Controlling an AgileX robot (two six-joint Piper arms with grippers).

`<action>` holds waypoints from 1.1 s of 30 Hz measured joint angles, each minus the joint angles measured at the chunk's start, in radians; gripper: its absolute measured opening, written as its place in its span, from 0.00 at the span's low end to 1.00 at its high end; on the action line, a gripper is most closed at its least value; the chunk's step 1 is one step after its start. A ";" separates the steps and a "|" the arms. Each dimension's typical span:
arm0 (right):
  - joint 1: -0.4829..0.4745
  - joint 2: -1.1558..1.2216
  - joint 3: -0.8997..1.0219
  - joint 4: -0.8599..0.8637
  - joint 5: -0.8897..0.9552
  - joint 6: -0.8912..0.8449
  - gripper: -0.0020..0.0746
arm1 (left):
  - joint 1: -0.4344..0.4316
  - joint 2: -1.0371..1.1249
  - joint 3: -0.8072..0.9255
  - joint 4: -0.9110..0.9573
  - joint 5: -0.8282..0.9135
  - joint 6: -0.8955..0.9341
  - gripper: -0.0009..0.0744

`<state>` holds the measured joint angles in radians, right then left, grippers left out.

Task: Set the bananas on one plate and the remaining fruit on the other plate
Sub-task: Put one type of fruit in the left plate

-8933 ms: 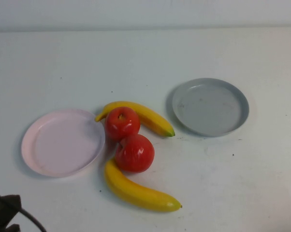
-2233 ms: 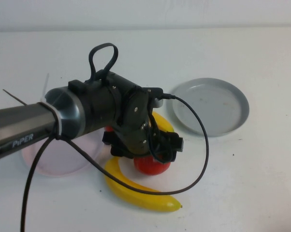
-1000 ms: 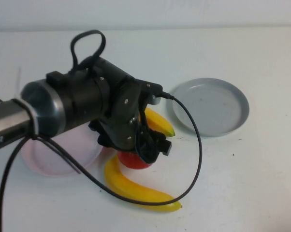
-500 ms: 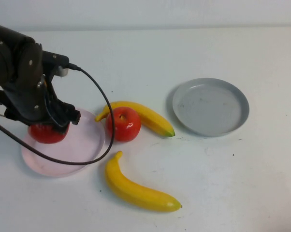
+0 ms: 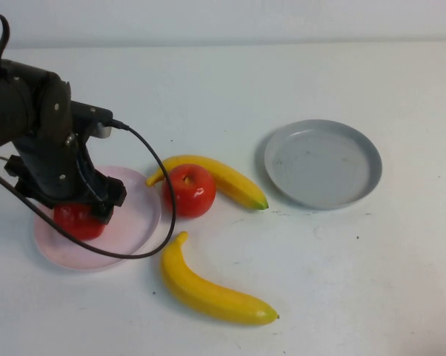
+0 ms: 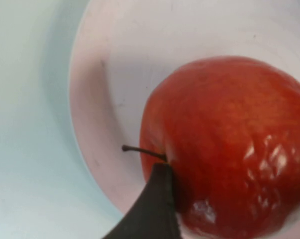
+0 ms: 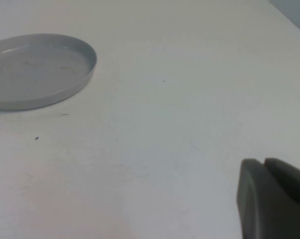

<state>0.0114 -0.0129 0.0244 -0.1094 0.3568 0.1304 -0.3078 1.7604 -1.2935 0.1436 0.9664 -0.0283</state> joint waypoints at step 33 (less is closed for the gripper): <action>0.000 0.000 0.000 0.000 -0.003 0.000 0.01 | -0.249 0.048 -0.136 -0.083 -0.195 -0.033 0.90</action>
<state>0.0114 -0.0129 0.0244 -0.1094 0.3535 0.1304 -0.5568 1.8085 -1.4298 0.0602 0.7712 -0.0610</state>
